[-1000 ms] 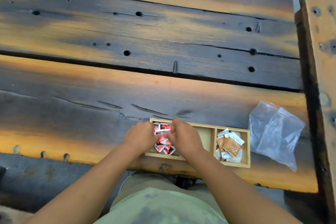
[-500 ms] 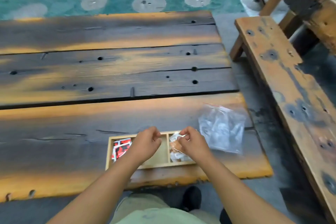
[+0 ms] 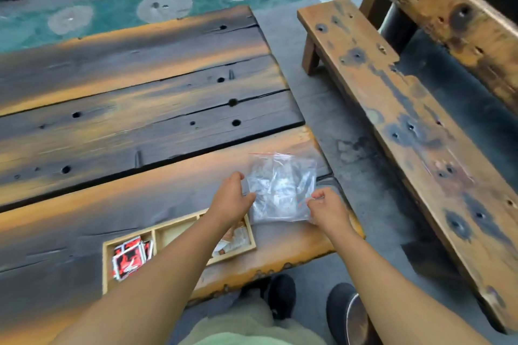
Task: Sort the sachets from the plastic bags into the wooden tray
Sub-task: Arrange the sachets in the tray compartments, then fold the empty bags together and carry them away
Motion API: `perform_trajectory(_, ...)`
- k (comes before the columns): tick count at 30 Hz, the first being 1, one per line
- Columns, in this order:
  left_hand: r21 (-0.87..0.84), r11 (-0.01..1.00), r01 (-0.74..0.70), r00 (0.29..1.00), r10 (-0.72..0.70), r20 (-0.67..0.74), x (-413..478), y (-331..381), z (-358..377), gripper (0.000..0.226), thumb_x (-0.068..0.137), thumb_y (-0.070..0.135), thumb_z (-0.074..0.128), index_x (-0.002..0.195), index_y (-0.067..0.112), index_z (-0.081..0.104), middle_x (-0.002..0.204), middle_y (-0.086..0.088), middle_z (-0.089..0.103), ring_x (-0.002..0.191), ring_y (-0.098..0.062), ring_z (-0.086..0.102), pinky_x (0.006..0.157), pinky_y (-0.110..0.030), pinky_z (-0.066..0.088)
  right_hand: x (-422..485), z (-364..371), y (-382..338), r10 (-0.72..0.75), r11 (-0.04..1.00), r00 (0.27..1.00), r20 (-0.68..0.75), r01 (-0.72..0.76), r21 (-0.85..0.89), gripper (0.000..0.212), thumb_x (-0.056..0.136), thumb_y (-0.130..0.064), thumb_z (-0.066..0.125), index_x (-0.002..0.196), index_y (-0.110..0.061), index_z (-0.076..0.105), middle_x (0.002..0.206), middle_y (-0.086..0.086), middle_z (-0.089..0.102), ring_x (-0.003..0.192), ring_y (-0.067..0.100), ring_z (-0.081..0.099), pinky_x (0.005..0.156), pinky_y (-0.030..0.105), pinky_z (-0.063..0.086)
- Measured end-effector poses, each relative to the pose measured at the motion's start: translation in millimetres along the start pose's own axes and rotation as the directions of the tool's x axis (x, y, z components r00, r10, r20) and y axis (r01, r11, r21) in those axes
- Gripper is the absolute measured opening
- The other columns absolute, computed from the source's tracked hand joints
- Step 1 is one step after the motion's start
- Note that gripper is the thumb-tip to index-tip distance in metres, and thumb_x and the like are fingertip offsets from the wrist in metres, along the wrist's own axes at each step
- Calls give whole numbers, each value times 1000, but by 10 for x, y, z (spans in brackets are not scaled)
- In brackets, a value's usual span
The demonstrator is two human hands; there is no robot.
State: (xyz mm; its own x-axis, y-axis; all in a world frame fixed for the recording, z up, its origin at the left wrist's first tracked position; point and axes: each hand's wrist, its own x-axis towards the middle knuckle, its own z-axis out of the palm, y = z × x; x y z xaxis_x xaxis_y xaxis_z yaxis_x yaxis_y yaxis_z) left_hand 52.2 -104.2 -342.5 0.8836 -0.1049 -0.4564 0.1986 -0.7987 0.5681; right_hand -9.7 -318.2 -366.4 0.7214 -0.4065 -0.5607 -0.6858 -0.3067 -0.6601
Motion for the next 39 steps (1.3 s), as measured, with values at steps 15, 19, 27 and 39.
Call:
perform_trajectory(15,-131,970,204,966,-178,188,770,10,269,54,81,43,73,114,11,44,109,-9,58,93,-23,56,73,-33,42,667,230,-105,87,988,995,-55,-93,-121,30,83,-28,71,103,-11,56,91,7,65,87,26,63,73,35,49)
perform_trajectory(19,-197,954,225,964,-190,184,781,24,355,51,78,39,77,107,13,44,105,-7,58,92,-22,59,67,-30,43,640,337,-83,74,995,996,-45,-77,-68,31,85,-26,71,107,-17,52,103,6,61,91,23,62,81,39,53)
perform_trajectory(27,-295,922,250,966,-215,144,905,94,454,31,81,16,73,90,15,44,86,-10,58,67,-23,56,55,-31,44,688,381,-62,-20,986,998,-60,10,-164,27,83,-24,71,99,-23,48,104,4,55,92,23,58,79,37,50)
perform_trajectory(39,-608,767,204,947,3,322,782,340,204,29,86,-3,65,112,9,59,104,-16,72,95,-34,70,84,-49,58,518,131,-126,171,890,980,101,-198,411,53,82,-40,75,122,-11,57,112,5,69,97,20,69,83,41,58)
